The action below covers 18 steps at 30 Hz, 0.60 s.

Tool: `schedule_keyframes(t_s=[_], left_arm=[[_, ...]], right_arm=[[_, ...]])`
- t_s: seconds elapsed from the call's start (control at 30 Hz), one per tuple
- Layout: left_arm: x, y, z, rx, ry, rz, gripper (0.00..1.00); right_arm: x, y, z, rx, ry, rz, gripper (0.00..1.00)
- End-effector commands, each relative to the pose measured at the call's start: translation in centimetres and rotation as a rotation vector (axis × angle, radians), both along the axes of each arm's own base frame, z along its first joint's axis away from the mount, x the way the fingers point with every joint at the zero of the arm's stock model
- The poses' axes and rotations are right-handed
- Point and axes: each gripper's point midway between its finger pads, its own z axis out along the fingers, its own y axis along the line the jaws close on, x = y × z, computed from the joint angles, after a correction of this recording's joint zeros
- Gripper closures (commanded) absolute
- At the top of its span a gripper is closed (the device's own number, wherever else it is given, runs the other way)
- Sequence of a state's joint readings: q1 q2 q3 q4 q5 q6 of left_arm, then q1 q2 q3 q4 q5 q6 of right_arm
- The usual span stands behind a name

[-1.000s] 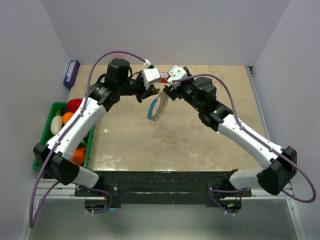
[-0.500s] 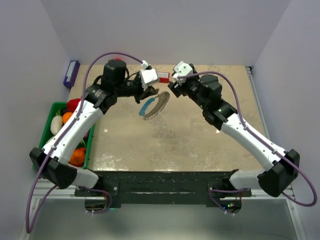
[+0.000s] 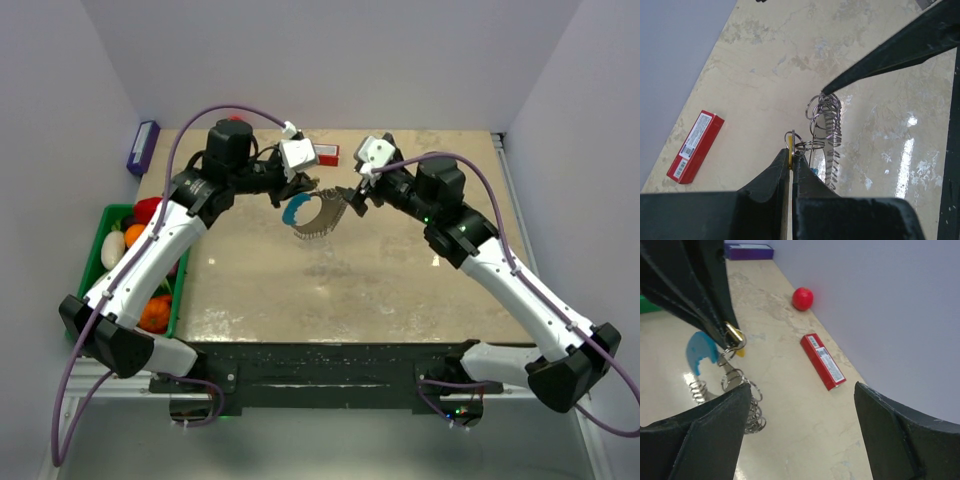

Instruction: Remove the keys from the keyring

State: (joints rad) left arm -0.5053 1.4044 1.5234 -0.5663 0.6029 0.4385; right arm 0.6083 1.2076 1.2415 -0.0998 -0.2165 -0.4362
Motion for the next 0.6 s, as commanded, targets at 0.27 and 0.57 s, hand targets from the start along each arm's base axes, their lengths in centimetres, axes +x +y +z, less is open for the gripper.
schedule_keyframes(t_s=[0.27, 0.57], left_arm=[[-2.6, -0.5, 2.6, -0.05, -0.076, -0.134, 1.0], [-4.3, -0.8, 2.4, -0.047, -0.074, -0.233, 1.0]], right_arm=[[-3.7, 0.7, 2.2, -0.027, -0.033, 0.178, 0.01], [-5.4, 0.7, 4.2, -0.021, -0.024, 0.238, 0.05]])
